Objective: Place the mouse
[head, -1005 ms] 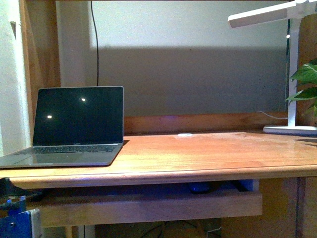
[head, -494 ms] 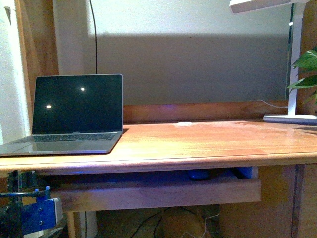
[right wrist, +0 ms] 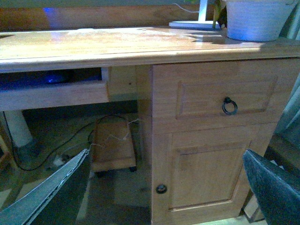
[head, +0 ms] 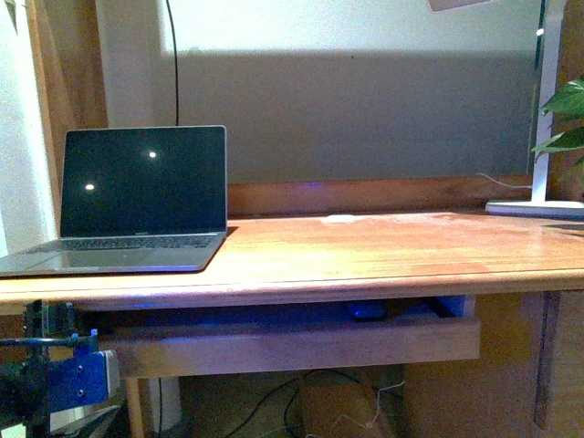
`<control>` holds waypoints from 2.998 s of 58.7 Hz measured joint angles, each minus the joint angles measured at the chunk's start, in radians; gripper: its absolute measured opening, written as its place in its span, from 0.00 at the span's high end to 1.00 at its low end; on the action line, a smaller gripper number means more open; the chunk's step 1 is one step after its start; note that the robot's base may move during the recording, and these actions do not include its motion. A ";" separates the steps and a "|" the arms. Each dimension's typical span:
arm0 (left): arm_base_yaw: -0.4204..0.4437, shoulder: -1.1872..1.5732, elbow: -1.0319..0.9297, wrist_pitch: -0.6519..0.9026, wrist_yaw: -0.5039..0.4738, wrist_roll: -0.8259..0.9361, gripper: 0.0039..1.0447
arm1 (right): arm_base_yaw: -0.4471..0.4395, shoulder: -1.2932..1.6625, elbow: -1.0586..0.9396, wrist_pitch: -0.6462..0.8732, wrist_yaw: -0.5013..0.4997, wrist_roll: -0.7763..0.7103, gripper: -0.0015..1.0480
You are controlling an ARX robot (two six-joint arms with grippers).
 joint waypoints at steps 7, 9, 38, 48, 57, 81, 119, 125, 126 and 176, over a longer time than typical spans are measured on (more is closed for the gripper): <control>-0.017 -0.103 -0.050 -0.162 -0.016 -0.110 0.07 | 0.000 0.000 0.000 0.000 0.000 0.000 0.07; -0.020 -0.128 -0.066 -0.194 -0.014 -0.127 0.07 | 0.000 0.000 0.000 0.000 0.000 0.000 0.07; -0.161 -0.460 -0.338 -0.378 0.081 -0.524 0.07 | 0.000 0.000 0.000 0.000 0.000 0.000 0.07; -0.195 -0.535 -0.372 -0.409 0.116 -0.660 0.07 | 0.000 0.000 0.000 0.000 0.000 0.000 0.07; -0.225 -0.598 -0.383 -0.447 0.177 -0.816 0.07 | 0.000 0.000 0.000 0.000 0.000 0.000 0.07; -0.226 -0.739 -0.361 -0.114 -0.342 -1.321 0.07 | 0.000 0.000 0.000 0.000 0.000 0.000 0.07; -0.455 -1.931 -0.941 -0.515 -0.863 -1.390 0.39 | 0.000 0.000 0.000 0.000 0.000 0.000 0.07; -0.360 -1.975 -1.003 -0.515 -0.771 -1.395 0.58 | 0.000 0.000 0.000 0.000 0.000 0.000 0.07; -0.344 -1.983 -1.009 -0.515 -0.756 -1.395 0.62 | 0.000 0.000 0.000 0.000 0.000 0.000 0.07; -0.101 -2.115 -1.130 -0.513 -0.525 -1.401 0.98 | 0.801 1.075 0.468 0.445 0.576 0.053 0.07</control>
